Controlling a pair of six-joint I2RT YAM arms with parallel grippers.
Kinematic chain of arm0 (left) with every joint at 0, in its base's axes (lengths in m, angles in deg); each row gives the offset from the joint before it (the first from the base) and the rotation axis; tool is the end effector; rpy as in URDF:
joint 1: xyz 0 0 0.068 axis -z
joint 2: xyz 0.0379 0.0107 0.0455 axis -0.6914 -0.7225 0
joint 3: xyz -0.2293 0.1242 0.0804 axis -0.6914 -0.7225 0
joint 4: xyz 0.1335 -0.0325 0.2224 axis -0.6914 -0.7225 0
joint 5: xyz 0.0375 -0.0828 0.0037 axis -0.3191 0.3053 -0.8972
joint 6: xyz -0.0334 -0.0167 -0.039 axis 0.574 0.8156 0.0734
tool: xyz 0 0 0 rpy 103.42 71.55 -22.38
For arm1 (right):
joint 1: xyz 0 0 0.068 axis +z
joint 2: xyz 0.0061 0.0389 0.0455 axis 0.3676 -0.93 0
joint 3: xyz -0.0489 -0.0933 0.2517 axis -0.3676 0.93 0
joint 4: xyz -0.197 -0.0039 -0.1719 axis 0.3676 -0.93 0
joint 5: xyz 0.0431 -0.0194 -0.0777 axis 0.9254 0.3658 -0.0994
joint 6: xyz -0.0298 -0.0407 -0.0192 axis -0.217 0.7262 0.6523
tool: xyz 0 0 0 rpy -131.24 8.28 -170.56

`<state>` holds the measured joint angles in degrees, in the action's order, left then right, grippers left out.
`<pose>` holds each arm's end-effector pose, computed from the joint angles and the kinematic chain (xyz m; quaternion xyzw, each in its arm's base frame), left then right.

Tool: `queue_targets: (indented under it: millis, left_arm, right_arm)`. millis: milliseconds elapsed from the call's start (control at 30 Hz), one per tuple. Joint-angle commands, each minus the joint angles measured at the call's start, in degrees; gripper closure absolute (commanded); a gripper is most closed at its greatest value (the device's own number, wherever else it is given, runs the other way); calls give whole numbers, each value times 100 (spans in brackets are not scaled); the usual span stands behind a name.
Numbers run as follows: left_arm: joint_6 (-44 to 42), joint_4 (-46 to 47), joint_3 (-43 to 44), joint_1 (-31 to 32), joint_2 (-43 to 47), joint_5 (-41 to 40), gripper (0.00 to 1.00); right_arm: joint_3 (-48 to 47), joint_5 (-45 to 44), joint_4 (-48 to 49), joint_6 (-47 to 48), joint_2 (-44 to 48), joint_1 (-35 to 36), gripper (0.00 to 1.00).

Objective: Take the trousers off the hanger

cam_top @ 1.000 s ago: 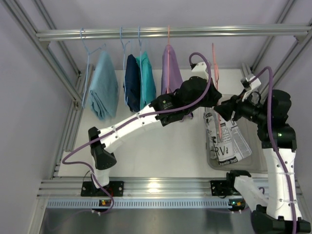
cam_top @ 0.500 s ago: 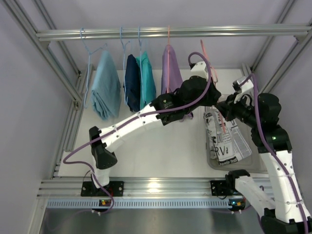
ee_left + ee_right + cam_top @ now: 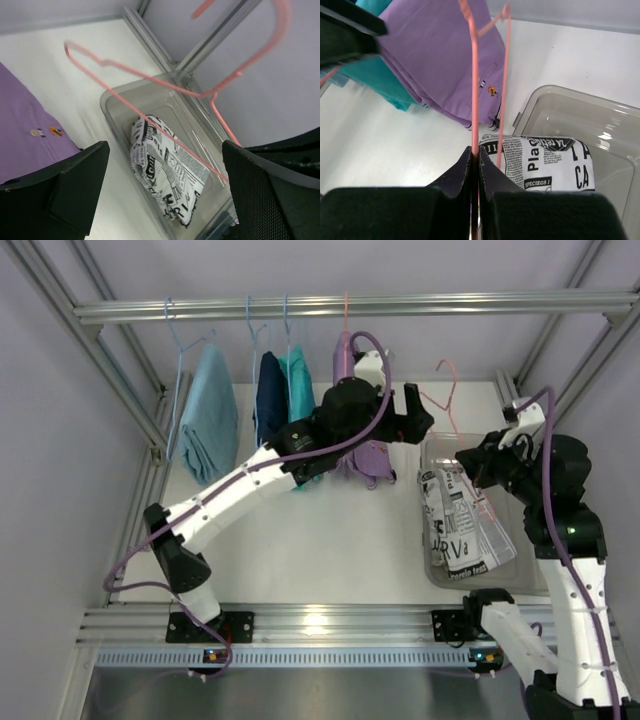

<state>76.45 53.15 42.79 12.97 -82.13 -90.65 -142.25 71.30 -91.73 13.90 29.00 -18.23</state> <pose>0.2275 -0.3348 0.4469 0.1077 0.7708 -0.3892 0.4928 0.1385 0.0216 0.4069 -0.1074 0.7858 0.1947 0.5771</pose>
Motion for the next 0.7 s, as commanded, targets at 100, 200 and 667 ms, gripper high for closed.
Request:
queue_targets:
  millis: [100, 200, 667]
  left_arm:
    - [-1735, 158, -130, -55, 1134, 284, 1]
    - [-2246, 96, -402, -90, 1433, 117, 1]
    - [-3038, -36, -1150, -722, 2260, 274, 1]
  right_arm:
    - [-1233, 837, -1115, 96, -386, -929, 100]
    - [-1735, 1744, -1601, 457, -887, -2071, 100]
    - [-3317, 4030, -1060, 643, -1968, -5289, 100]
